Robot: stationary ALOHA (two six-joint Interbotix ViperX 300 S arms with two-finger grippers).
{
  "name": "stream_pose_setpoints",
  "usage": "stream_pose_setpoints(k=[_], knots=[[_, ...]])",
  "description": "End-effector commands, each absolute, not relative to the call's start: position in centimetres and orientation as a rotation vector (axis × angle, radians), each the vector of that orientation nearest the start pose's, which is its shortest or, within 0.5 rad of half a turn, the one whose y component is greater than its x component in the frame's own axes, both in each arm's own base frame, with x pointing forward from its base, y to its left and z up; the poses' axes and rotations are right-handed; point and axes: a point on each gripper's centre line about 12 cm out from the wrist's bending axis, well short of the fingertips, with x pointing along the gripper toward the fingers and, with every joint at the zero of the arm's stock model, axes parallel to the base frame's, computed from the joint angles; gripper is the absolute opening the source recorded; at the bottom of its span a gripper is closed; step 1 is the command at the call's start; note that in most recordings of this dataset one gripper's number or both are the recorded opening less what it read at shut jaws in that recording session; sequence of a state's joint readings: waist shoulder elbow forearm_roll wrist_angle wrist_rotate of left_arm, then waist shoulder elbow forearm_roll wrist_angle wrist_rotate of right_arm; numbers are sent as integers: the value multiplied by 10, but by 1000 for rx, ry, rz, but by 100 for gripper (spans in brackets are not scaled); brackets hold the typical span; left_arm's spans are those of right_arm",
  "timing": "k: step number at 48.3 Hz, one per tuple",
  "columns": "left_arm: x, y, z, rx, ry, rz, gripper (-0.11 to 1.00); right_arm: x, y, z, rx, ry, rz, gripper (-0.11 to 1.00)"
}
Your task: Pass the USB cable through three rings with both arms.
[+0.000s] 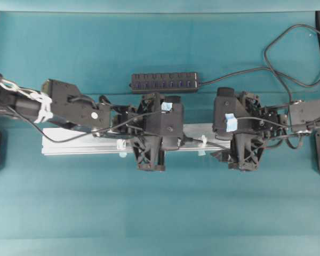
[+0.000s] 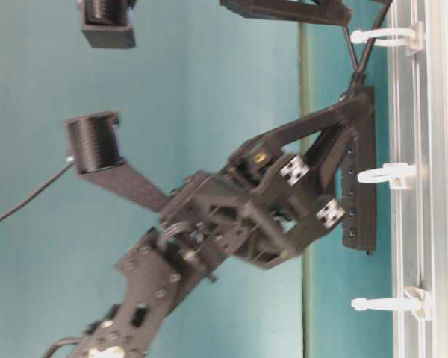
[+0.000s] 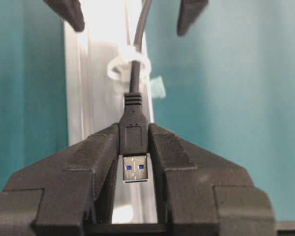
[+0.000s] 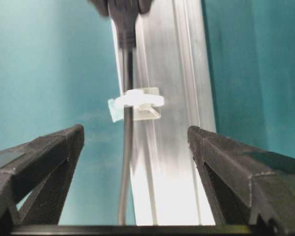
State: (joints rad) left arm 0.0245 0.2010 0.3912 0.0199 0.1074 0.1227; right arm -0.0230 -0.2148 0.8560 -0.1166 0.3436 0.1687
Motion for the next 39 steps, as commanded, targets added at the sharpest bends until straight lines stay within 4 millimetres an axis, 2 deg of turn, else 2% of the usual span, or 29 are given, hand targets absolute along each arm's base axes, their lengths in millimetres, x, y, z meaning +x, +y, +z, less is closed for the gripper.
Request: stream_pose_setpoints(k=[1,10,25,32,39], knots=[[455,10,189,138,669,-27,22,303,-11,167,55,944,-88,71],[452,11,209,146,639,-25,22,312,-11,176,56,899,-84,71],[452,11,212,146,631,-23,22,339,-11,184,55,819,-74,68],[451,11,212,146,631,-23,22,347,-11,179,52,827,-72,64],[451,11,211,146,633,-23,22,349,-11,177,52,830,-71,53]])
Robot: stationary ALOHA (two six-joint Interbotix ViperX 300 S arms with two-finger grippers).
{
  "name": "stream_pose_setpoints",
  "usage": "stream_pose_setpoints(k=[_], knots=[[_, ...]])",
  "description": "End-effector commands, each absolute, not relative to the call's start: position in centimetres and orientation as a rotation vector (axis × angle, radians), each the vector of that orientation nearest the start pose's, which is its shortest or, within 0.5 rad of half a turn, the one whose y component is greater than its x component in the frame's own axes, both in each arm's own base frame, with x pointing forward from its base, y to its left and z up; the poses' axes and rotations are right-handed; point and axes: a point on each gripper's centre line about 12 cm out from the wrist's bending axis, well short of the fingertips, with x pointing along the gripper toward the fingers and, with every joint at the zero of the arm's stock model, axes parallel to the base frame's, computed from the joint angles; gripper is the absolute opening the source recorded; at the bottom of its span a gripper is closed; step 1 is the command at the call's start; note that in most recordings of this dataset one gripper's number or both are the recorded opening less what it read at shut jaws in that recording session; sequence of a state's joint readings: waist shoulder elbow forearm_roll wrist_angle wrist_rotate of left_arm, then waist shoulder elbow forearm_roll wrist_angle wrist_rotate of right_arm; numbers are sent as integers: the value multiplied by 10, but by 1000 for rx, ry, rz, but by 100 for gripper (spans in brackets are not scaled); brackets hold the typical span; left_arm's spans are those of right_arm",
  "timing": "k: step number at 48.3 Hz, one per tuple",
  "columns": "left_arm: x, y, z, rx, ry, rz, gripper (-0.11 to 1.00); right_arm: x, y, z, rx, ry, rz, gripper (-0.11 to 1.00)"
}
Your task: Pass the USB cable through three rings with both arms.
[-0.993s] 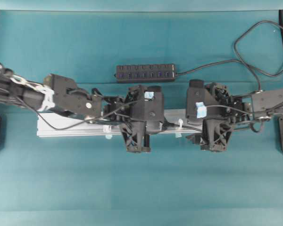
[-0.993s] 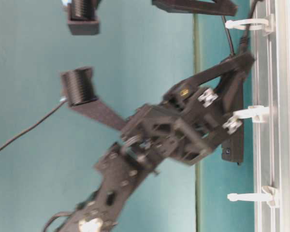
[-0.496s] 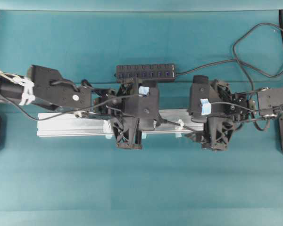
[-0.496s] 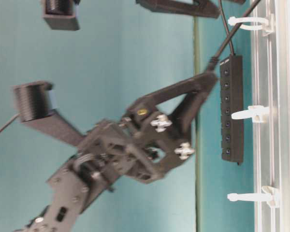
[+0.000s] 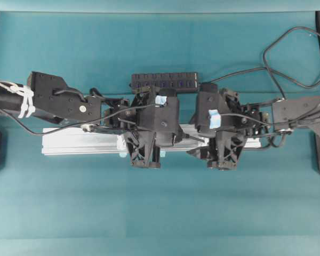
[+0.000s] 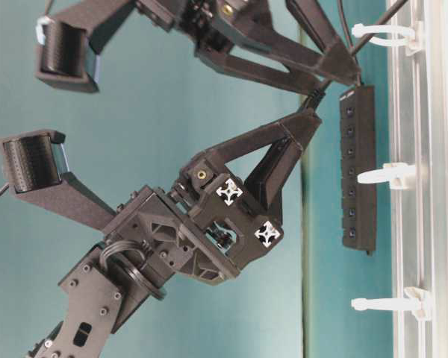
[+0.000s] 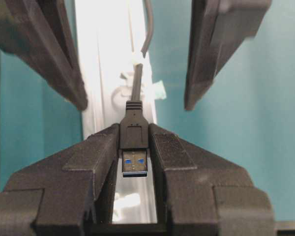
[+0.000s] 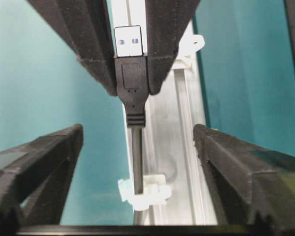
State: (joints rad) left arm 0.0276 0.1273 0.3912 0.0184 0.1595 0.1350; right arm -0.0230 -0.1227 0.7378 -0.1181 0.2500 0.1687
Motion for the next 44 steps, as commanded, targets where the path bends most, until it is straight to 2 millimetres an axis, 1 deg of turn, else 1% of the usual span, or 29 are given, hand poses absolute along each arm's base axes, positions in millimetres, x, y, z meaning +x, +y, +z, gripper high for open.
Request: stream_pose_setpoints(k=[1,6,13,16,19,22,31,39,44], knots=[[451,11,211,146,634,-23,22,349,-11,177,51,828,-71,50],[450,11,210,146,637,-23,22,349,-11,178,51,824,-70,35],[450,11,210,146,637,-23,22,349,-11,178,52,822,-70,9],[450,11,210,146,639,-23,22,351,-11,178,54,819,-71,1],[450,11,209,146,639,-24,22,352,-11,179,54,810,-70,-5],[450,11,209,146,639,-24,22,352,-11,179,56,808,-70,-7],[448,12,206,142,651,-22,22,352,-11,179,56,807,-70,-8],[441,16,202,126,672,-10,22,352,-11,178,55,827,-73,-8],[436,17,201,121,678,-6,22,352,-12,176,52,880,-81,-8]])
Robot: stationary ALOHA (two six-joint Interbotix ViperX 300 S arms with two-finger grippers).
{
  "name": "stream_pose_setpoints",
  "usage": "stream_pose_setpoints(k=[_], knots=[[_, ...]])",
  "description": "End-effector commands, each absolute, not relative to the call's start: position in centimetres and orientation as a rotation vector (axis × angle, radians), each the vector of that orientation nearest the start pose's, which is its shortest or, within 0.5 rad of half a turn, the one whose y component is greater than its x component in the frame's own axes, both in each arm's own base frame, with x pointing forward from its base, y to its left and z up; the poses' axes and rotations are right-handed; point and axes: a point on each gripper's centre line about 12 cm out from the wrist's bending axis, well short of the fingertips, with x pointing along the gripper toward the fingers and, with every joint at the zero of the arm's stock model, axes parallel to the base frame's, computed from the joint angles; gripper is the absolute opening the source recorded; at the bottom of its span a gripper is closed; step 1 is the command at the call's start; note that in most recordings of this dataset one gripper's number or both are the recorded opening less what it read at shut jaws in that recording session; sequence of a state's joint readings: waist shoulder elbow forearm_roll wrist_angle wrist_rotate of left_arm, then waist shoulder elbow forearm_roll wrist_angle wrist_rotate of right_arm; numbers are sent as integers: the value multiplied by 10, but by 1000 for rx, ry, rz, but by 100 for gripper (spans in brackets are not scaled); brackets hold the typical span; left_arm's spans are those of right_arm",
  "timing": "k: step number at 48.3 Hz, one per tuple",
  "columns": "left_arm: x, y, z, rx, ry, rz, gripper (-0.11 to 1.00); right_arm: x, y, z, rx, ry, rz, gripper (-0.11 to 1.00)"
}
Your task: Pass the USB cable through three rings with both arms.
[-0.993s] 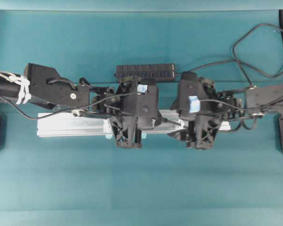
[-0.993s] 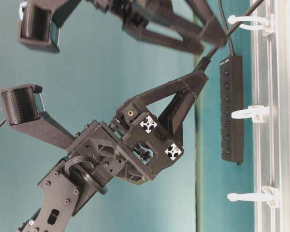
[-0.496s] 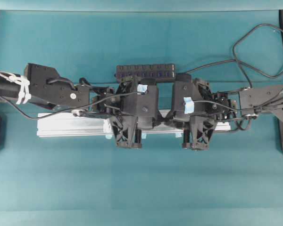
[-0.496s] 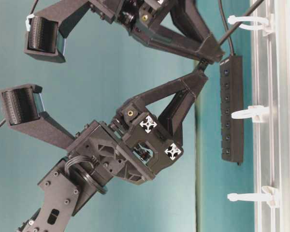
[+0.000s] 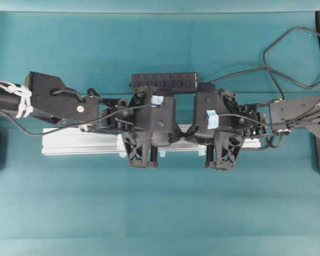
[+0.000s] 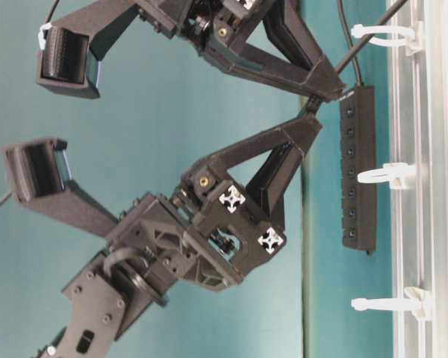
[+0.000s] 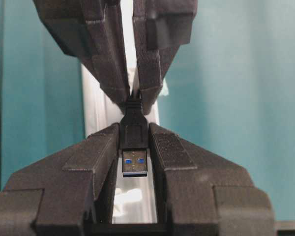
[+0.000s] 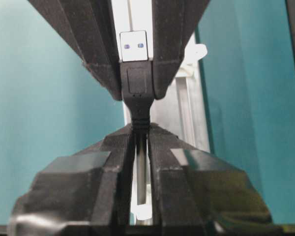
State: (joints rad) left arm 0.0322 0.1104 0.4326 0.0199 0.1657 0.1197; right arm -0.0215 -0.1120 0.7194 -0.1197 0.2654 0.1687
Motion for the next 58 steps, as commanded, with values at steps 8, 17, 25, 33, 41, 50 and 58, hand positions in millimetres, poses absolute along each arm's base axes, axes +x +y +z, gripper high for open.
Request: stream_pose_setpoints(k=[8,17,25,33,41,50,58], knots=[[424,17,202,118,681,-6,25,356,-13,176,37,930,-85,-9],[401,15,208,111,681,-4,80,359,-18,173,16,968,-91,-9],[376,14,219,85,659,6,79,356,-23,168,-5,1011,-95,-9],[356,14,226,57,641,17,76,355,-27,162,-33,1064,-90,-9],[344,12,230,48,628,17,76,362,-30,154,-61,1094,-76,-9],[336,12,236,49,607,18,75,373,-36,144,-83,1117,-71,-9],[330,12,239,47,598,19,75,379,-42,138,-81,1137,-78,-9]])
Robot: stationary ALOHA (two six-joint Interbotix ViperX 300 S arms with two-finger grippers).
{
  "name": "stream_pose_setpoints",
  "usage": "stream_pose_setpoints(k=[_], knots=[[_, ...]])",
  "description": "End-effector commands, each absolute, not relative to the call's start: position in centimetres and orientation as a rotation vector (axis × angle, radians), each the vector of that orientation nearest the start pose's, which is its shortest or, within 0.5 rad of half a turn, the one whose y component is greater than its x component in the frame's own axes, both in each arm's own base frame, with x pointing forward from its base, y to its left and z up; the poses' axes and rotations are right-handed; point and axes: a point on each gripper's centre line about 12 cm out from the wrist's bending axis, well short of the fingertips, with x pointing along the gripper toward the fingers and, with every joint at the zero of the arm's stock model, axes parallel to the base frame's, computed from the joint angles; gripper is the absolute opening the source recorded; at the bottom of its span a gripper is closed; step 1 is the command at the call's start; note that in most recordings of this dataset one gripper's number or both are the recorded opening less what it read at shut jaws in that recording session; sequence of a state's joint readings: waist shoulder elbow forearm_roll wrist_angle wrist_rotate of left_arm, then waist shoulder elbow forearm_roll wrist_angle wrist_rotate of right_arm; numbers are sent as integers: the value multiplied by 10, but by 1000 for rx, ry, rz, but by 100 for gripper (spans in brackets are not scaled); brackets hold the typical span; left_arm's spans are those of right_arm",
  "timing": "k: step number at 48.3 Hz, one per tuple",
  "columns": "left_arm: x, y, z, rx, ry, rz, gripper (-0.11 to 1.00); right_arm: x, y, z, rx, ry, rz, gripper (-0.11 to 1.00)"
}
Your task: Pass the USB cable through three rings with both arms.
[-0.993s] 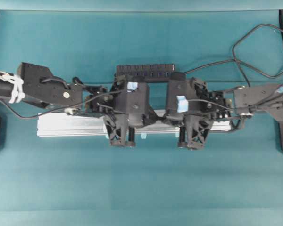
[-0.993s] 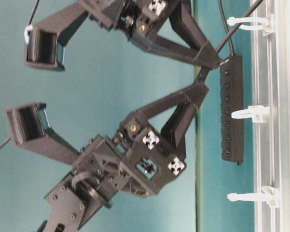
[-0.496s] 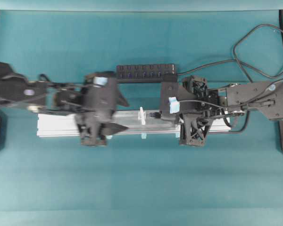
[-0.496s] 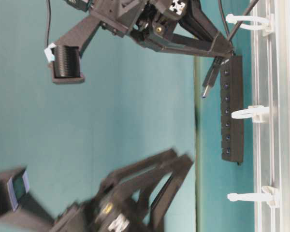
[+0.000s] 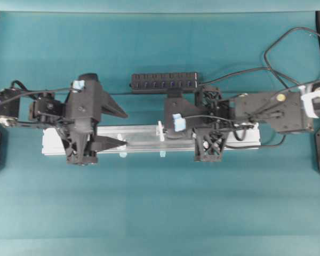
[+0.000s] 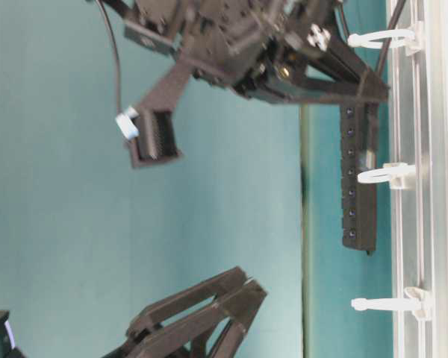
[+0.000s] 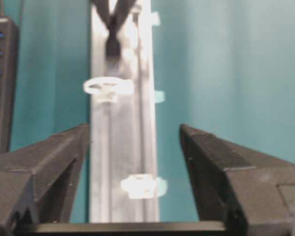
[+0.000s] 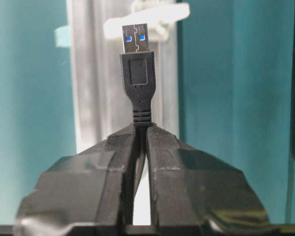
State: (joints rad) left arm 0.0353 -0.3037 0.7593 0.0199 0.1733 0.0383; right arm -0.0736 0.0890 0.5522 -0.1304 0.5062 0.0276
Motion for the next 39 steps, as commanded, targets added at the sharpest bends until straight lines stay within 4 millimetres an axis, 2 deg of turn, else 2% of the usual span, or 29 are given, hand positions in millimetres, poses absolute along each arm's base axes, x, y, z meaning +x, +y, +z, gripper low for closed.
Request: stream_pose_setpoints(k=[1,16,39], knots=[[329,12,239,47,596,19,75,379,-42,137,-80,1138,-80,-9],[319,11,239,46,594,19,75,380,-43,132,-78,1145,-81,-9],[319,13,236,44,598,24,74,404,-42,142,-60,1027,-82,-9]])
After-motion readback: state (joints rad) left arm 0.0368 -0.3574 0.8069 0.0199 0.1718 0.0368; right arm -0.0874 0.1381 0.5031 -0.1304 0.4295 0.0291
